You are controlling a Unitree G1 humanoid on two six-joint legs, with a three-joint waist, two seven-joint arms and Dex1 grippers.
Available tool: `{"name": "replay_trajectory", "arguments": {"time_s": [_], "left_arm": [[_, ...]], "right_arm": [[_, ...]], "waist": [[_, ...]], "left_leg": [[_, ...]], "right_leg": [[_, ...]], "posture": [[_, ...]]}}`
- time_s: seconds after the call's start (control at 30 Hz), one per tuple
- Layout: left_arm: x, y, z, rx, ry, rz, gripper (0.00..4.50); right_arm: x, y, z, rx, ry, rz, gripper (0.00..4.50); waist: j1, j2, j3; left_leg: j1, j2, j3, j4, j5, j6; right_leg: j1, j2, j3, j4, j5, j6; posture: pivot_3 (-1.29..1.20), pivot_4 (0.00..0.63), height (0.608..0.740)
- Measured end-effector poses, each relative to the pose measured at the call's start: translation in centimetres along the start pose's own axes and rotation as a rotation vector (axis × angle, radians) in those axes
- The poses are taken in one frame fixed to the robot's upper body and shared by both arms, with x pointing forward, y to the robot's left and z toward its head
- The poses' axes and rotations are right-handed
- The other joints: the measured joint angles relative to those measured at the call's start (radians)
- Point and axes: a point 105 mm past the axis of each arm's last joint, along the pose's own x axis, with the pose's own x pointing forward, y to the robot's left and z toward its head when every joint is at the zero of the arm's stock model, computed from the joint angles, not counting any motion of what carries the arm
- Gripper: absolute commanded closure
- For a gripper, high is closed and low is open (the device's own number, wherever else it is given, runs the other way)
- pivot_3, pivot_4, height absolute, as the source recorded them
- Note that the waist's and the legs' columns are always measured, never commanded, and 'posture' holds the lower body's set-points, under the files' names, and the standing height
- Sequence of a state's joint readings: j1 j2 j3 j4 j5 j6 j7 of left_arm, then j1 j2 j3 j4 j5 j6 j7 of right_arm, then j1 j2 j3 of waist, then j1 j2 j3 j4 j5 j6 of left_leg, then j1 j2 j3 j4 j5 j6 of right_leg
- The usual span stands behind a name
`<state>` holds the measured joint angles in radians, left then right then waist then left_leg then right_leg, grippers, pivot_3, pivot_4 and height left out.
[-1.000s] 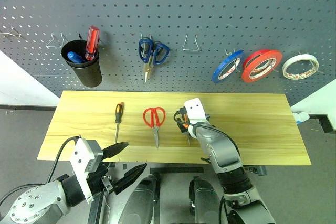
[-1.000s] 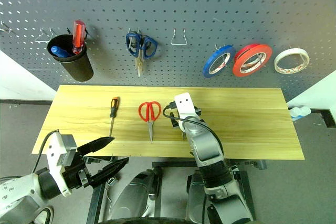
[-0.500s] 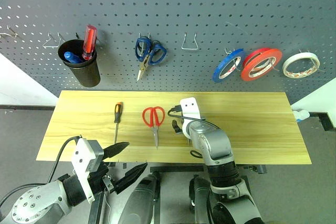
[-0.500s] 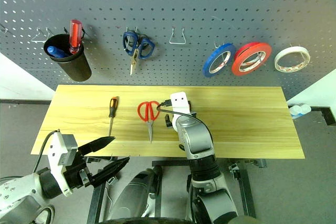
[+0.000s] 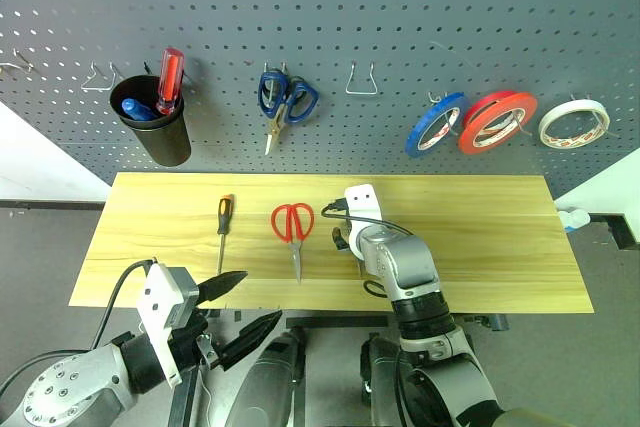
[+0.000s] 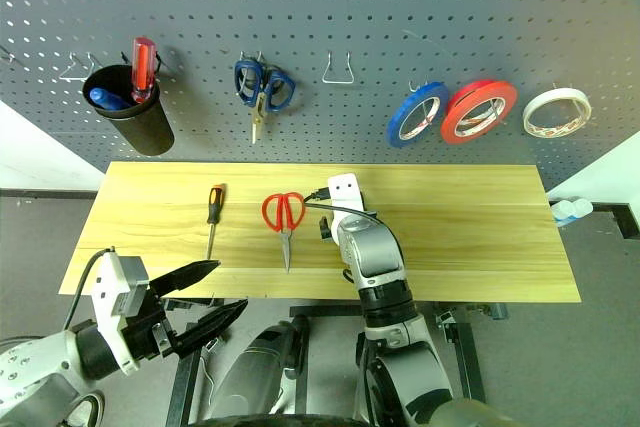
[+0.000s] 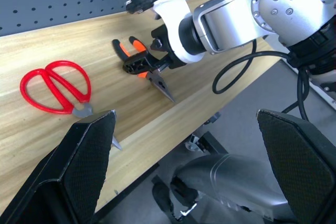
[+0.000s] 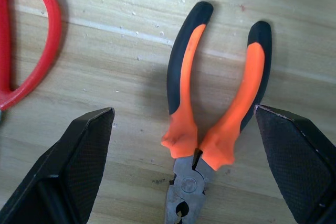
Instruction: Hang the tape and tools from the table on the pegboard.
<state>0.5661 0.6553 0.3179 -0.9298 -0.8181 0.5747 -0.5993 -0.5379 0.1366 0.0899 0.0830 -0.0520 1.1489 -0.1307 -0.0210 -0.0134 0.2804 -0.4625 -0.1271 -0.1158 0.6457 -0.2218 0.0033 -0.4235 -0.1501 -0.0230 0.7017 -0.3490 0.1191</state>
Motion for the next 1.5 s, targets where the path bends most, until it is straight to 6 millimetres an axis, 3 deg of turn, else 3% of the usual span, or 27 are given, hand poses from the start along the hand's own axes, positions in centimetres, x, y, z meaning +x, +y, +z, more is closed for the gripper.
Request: {"name": "replay_trajectory", "arguments": {"time_s": [0.33,0.7,0.8,1.0,1.5], "left_arm": [[0.0,-0.3,0.0,0.001,0.001,0.002,0.0],[-0.1,-0.9,0.2,-0.008,-0.005,-0.01,0.0],[-0.1,-1.0,0.1,-0.012,0.0,-0.005,0.0],[-0.2,-1.0,0.1,-0.014,0.003,0.0,0.0],[0.3,-0.8,0.5,0.009,-0.014,-0.015,0.0]], "right_arm": [[0.7,-0.5,-0.7,0.01,0.033,-0.03,0.03],[1.1,-0.5,0.0,0.003,0.025,-0.042,0.03],[1.1,-0.5,0.0,0.006,0.027,-0.043,0.54],[1.1,-0.5,0.0,0.009,0.025,-0.045,2.4],[1.3,-0.3,0.9,0.003,-0.005,-0.034,2.42]], "waist": [[0.0,0.001,0.004],[-0.001,0.001,0.019],[-0.001,0.0,0.021],[-0.001,0.0,0.024],[-0.001,0.0,0.024]], "left_leg": [[0.0,0.0,0.0,0.0,0.0,0.0],[-0.001,0.0,0.0,0.0,0.0,0.0],[-0.001,0.0,0.0,0.0,0.0,0.0],[-0.001,0.0,0.0,0.0,0.0,0.0],[-0.001,0.0,0.0,0.0,0.0,0.0]], "right_leg": [[0.0,0.0,0.0,0.0,0.0,0.0],[-0.001,0.0,0.0,0.0,0.0,0.0],[-0.001,0.0,0.0,0.0,0.0,0.0],[-0.001,0.0,0.0,0.0,0.0,0.0],[-0.001,0.0,0.0,0.0,0.0,0.001]], "posture": [[0.01,0.353,0.681],[0.02,0.358,0.681],[0.02,0.359,0.681],[0.02,0.36,0.681],[0.01,0.321,0.681]]}}
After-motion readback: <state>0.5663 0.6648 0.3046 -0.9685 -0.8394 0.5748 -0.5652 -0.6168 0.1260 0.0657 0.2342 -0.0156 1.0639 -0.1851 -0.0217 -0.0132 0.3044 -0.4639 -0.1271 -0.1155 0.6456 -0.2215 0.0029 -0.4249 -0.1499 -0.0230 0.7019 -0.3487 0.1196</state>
